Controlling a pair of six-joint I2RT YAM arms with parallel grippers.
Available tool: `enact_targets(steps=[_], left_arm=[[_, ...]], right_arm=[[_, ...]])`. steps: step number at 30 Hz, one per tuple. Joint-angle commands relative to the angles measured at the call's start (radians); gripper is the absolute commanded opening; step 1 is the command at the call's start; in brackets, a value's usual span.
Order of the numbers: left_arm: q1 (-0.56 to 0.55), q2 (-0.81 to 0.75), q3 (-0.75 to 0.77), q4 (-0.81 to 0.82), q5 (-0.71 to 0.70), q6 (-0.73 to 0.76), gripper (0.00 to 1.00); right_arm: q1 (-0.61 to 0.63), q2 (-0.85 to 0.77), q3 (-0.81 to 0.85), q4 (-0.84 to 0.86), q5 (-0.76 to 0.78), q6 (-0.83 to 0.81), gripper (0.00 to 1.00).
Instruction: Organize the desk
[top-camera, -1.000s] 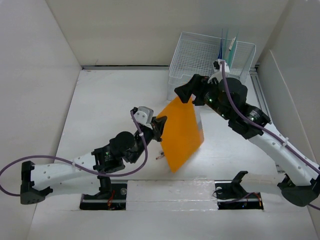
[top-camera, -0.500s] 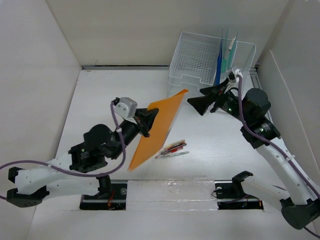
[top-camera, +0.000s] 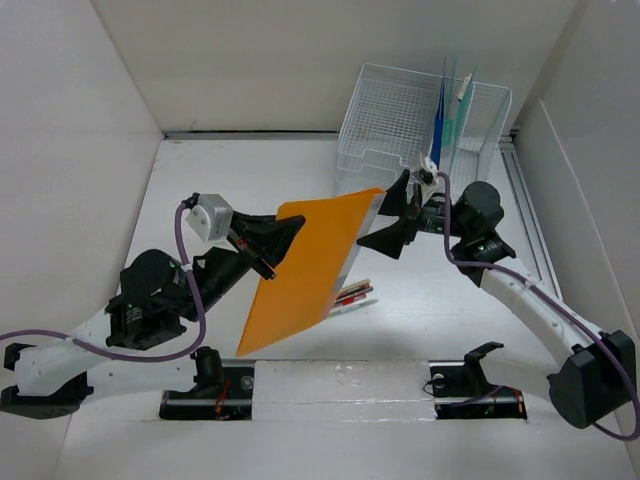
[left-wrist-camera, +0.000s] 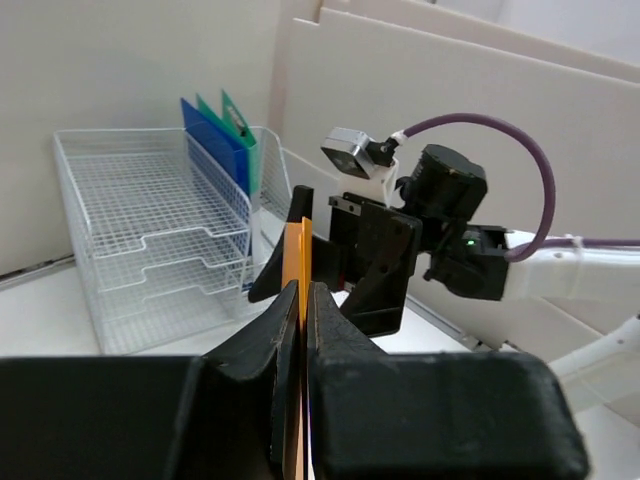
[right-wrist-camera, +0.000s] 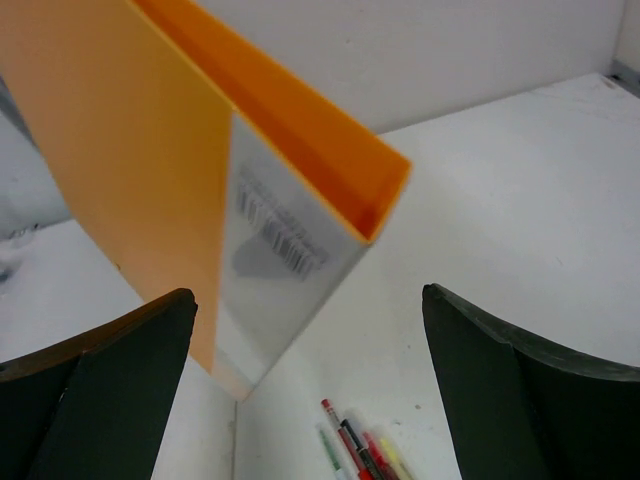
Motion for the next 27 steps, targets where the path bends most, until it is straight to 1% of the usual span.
enact_targets(steps=[1,2,3,4,5,6,7,8,9,10,11,12,13,14,15,17,18,20,21,22,23,24,25,26,27], left_arm=[[0.003,-0.008,0.077,0.085,0.074,-0.013,0.00],[0.003,-0.008,0.083,0.085,0.085,-0.016,0.00],[0.003,-0.005,0.091,0.083,0.091,-0.018,0.00],[0.003,-0.004,0.092,0.086,0.099,-0.023,0.00],[0.003,-0.004,0.092,0.088,0.106,-0.026,0.00],[0.003,-0.008,0.088,0.091,0.109,-0.029,0.00],[0.003,-0.012,0.085,0.105,0.112,-0.030,0.00],[0.003,-0.014,0.082,0.112,0.118,-0.035,0.00],[0.003,-0.015,0.082,0.117,0.122,-0.036,0.00],[0.003,-0.017,0.085,0.125,0.126,-0.038,0.00],[0.003,-0.017,0.088,0.126,0.132,-0.040,0.00],[0.003,-0.017,0.094,0.123,0.129,-0.040,0.00],[0.003,-0.017,0.095,0.123,0.125,-0.040,0.00],[0.003,-0.020,0.092,0.126,0.111,-0.040,0.00],[0.003,-0.024,0.082,0.134,0.109,-0.040,0.00],[0.003,-0.037,0.068,0.140,0.093,-0.043,0.00],[0.003,-0.038,0.053,0.143,0.086,-0.043,0.00],[0.003,-0.050,0.037,0.149,0.062,-0.044,0.00],[0.003,-0.054,0.022,0.151,0.056,-0.044,0.00],[0.003,-0.063,0.016,0.157,0.037,-0.046,0.00],[0.003,-0.076,-0.004,0.160,0.022,-0.055,0.00],[0.003,-0.077,-0.004,0.160,0.022,-0.055,0.00],[0.003,-0.081,-0.012,0.163,0.002,-0.058,0.00],[0.003,-0.087,-0.030,0.165,-0.009,-0.063,0.00],[0.003,-0.092,-0.036,0.157,-0.029,-0.070,0.00]], right_arm=[[-0.005,0.033,0.029,0.183,-0.167,-0.020,1.00],[-0.005,0.050,0.034,0.186,-0.177,-0.003,1.00],[-0.005,0.062,0.031,0.252,-0.203,0.018,1.00],[0.006,0.078,0.016,0.338,-0.217,0.062,1.00],[0.015,0.087,-0.030,0.437,-0.228,0.187,1.00],[0.039,0.096,-0.045,0.622,-0.236,0.239,1.00],[0.052,0.121,-0.053,0.697,-0.239,0.280,1.00],[0.064,0.136,-0.062,0.760,-0.242,0.361,1.00],[0.085,0.154,-0.062,0.888,-0.247,0.404,1.00],[0.086,0.176,-0.061,0.967,-0.247,0.452,1.00],[0.096,0.215,-0.061,1.040,-0.244,0.568,0.99],[0.096,0.237,-0.061,1.229,-0.225,0.642,0.93],[0.096,0.263,-0.059,1.342,-0.205,0.715,0.90],[0.096,0.297,-0.053,1.387,-0.198,0.797,0.84],[0.112,0.300,-0.030,1.386,-0.199,0.799,0.61],[0.145,0.302,-0.026,1.386,-0.178,0.796,0.44],[0.155,0.303,-0.021,1.386,-0.161,0.796,0.27],[0.164,0.302,-0.007,1.385,-0.159,0.822,0.13],[0.164,0.294,-0.003,1.378,-0.152,0.836,0.00],[0.155,0.282,0.004,1.348,-0.142,0.839,0.00],[0.139,0.232,0.001,1.252,-0.127,0.807,0.00],[0.139,0.231,-0.003,1.251,-0.127,0.807,0.00],[0.124,0.205,-0.004,1.207,-0.115,0.761,0.00],[0.109,0.181,-0.003,1.070,-0.103,0.724,0.00],[0.109,0.115,-0.001,0.982,-0.074,0.672,0.00]])
